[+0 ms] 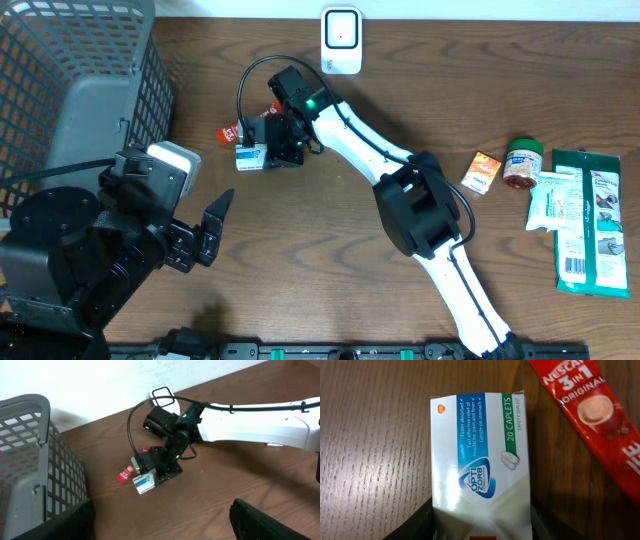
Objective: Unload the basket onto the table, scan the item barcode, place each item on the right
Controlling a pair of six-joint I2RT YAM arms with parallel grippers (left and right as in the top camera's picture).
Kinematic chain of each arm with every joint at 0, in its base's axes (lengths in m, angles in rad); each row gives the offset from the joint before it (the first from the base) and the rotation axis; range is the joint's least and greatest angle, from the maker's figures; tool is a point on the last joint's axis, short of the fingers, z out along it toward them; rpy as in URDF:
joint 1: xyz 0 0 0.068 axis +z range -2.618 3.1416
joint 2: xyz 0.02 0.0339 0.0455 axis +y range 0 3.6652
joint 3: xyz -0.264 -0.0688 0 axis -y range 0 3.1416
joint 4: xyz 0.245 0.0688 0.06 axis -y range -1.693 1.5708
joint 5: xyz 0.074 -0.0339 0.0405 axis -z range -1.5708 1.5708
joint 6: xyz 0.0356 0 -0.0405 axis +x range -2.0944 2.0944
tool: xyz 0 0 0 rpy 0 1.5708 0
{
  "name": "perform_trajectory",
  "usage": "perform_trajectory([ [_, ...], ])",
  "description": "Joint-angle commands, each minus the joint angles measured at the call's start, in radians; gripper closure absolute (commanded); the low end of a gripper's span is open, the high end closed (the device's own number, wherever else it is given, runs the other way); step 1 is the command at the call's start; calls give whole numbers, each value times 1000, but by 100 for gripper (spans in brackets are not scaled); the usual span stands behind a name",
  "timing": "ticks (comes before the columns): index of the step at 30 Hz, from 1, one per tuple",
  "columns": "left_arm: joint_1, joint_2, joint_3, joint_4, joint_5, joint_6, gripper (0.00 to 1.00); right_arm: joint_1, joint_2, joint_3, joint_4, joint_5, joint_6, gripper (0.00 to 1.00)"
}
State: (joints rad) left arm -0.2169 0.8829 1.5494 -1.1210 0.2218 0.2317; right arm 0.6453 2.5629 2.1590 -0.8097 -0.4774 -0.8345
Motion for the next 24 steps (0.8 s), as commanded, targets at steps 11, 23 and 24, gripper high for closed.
perform_trajectory([
  [11,2,1,6,0,-6,-5,14,-53,34,322,-201,-408,538,58],
  [23,2,1,6,0,-6,-5,14,-201,34,365,306,-1083,1318,62],
  [24,2,1,6,0,-6,-5,14,-202,34,365,358,-1083,1379,62],
])
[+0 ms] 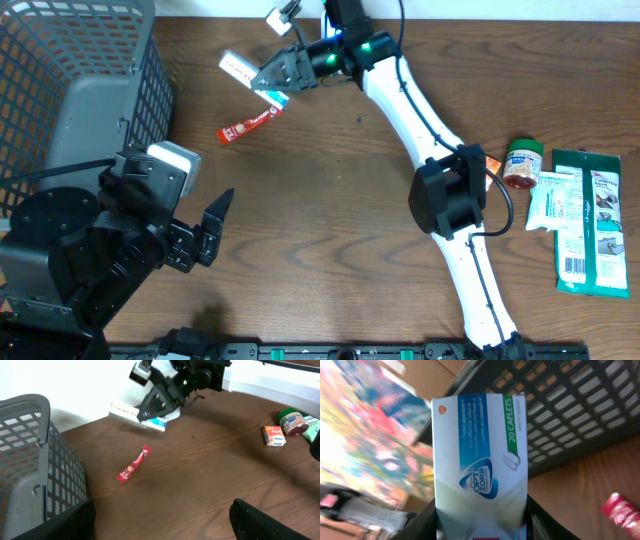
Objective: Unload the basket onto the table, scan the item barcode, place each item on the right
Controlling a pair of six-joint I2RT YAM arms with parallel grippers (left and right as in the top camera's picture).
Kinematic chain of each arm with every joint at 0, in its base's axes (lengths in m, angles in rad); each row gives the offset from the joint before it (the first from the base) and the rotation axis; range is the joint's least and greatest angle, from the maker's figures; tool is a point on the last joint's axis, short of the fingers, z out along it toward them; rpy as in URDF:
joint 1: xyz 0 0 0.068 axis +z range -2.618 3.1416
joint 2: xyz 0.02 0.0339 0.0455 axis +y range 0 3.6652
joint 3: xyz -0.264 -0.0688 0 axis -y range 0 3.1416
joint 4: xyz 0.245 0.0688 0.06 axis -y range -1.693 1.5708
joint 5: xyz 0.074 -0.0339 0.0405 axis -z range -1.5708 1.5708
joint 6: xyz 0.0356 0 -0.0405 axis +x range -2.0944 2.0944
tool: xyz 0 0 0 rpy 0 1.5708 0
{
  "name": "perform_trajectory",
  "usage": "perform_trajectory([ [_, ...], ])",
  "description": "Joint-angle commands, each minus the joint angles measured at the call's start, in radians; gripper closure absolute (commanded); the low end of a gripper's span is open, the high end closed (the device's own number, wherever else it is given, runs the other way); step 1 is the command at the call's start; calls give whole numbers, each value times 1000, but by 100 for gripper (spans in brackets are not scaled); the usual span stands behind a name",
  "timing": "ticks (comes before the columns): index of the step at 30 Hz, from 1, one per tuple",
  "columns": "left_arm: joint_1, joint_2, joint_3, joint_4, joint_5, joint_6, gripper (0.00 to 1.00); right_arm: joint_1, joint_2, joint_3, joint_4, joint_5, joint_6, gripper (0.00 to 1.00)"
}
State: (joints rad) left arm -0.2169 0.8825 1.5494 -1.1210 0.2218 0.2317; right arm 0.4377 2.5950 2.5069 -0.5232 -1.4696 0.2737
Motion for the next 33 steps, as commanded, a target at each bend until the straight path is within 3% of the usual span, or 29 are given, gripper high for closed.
perform_trajectory([
  [1,2,1,6,0,-6,-5,14,5,2,18,115,-91,321,63],
  [7,2,1,6,0,-6,-5,14,5,2,18,419,-90,652,67],
  [13,2,1,6,0,-6,-5,14,6,2,18,509,-90,747,68],
  [16,2,1,6,0,-6,-5,14,7,3,18,510,-91,721,70],
  [20,2,1,6,-1,-6,-5,14,8,3,18,509,-91,580,76],
  [27,2,1,6,0,-6,-5,14,14,3,17,509,-80,533,87],
  [31,2,1,6,0,-6,-5,14,28,3,17,490,41,431,95],
  [33,2,1,6,-1,-6,-5,14,45,3,17,384,185,332,94],
])
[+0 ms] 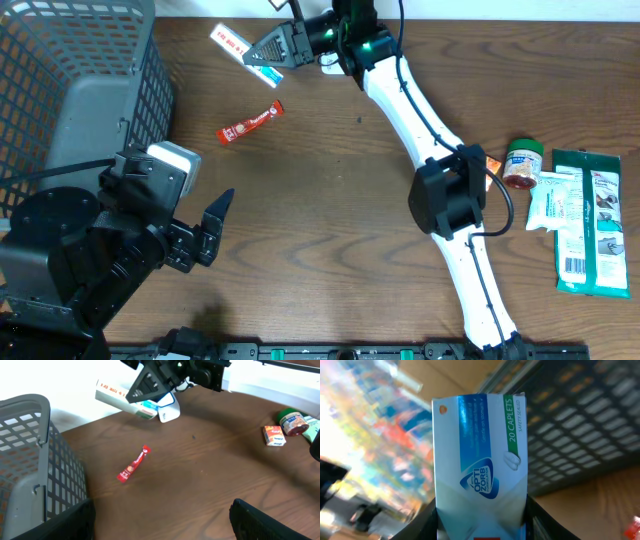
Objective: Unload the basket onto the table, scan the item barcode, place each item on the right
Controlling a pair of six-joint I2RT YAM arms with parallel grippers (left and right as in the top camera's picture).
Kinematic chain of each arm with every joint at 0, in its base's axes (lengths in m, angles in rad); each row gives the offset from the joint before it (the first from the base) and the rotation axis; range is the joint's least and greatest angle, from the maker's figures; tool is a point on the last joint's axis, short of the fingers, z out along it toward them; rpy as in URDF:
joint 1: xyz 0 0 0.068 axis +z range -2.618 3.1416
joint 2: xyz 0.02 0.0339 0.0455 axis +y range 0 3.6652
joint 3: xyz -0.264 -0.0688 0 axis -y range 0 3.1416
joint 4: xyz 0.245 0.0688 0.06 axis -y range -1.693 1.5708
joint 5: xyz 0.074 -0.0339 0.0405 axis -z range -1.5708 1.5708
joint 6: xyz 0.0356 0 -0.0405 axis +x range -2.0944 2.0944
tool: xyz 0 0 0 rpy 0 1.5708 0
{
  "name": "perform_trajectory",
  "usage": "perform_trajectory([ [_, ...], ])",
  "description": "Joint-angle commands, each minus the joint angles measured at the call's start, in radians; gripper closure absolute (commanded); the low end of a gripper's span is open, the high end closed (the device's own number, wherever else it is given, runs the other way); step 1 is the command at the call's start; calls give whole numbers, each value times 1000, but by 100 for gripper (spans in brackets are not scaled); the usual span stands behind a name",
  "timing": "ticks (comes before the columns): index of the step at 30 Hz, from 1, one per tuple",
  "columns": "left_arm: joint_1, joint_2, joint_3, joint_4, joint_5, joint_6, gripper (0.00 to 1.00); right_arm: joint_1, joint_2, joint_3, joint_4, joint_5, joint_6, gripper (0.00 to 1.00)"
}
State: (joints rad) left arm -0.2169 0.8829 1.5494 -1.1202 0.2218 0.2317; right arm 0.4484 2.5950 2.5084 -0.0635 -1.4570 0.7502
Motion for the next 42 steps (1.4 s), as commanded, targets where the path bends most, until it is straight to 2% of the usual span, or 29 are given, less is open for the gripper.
perform_trajectory([
  [1,2,1,6,-1,-6,-5,14,45,3,16,-156,272,-198,93],
  [2,2,1,6,-1,-6,-5,14,59,3,16,-283,440,-269,94],
  [5,2,1,6,-2,-6,-5,14,84,3,16,-436,650,-331,95],
  [9,2,1,6,-1,-6,-5,14,118,3,16,-595,883,-393,99],
  [14,2,1,6,-1,-6,-5,14,158,-7,16,-797,1156,-478,99],
  [21,2,1,6,-1,-6,-5,14,228,-97,16,-1015,1740,-537,99],
  [28,2,1,6,-2,-6,-5,14,344,-120,16,-1080,2317,-584,99],
  [36,2,1,6,-2,-6,-5,14,422,-87,15,-1066,2657,-713,99],
  [40,2,1,6,-1,-6,-5,14,451,9,14,-967,2871,-922,99],
  [42,2,1,6,-2,-6,-5,14,456,52,14,-938,2937,-971,99],
])
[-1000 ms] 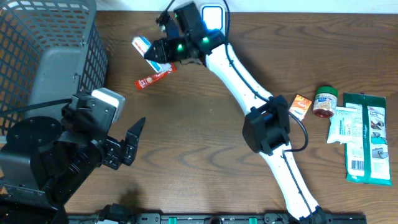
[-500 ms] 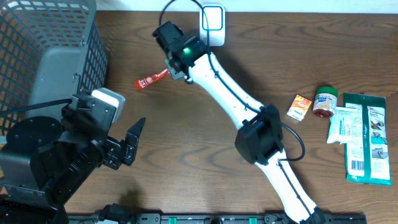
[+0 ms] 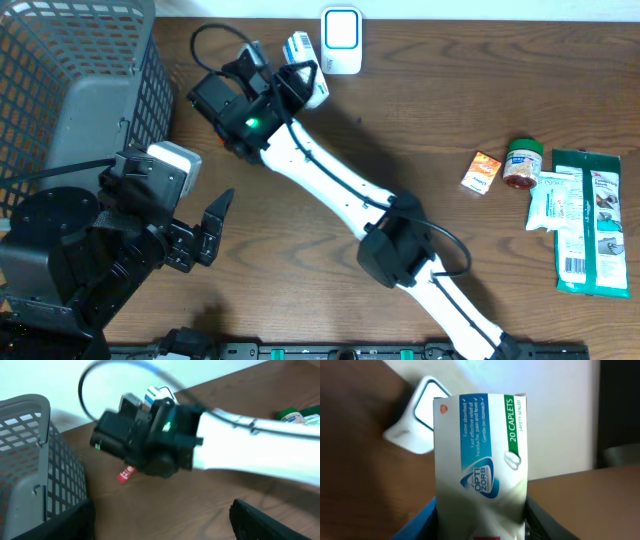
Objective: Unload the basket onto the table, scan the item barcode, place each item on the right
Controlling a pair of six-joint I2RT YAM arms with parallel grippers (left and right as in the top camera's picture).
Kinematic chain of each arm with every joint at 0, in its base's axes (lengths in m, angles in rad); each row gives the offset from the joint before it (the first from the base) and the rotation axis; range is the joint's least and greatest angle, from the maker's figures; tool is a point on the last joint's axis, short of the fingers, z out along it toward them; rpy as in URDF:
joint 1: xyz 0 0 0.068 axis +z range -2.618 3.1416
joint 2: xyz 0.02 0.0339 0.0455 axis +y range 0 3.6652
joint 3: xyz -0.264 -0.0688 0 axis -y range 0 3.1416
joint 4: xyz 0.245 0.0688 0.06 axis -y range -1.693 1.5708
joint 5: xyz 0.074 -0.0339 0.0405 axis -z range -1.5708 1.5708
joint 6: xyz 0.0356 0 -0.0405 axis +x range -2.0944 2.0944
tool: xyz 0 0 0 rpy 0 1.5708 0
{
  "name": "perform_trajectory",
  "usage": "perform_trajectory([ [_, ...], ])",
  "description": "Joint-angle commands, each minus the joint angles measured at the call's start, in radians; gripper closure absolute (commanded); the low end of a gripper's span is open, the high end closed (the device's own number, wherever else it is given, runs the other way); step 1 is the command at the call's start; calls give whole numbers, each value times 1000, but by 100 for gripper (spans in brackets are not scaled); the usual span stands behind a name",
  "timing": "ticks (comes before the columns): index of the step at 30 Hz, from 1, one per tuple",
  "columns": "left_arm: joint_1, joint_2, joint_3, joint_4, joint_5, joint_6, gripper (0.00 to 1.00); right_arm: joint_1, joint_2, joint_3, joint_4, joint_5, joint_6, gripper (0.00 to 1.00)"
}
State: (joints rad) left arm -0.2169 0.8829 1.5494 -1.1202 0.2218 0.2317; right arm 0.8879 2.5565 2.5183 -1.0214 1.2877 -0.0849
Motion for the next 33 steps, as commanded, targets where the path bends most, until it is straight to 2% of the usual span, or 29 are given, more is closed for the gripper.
perform_trajectory([
  [1,2,1,6,-1,-6,-5,14,18,103,5,29,210,-150,99],
  [7,2,1,6,-1,-6,-5,14,36,195,5,119,235,-221,99],
  [13,2,1,6,-2,-6,-5,14,61,216,4,170,294,-240,99],
  [21,2,1,6,-1,-6,-5,14,27,216,4,381,294,-482,99],
  [27,2,1,6,-1,-6,-5,14,57,217,-15,394,293,-475,99],
  [33,2,1,6,-1,-6,-5,14,96,217,-108,395,278,-458,99],
])
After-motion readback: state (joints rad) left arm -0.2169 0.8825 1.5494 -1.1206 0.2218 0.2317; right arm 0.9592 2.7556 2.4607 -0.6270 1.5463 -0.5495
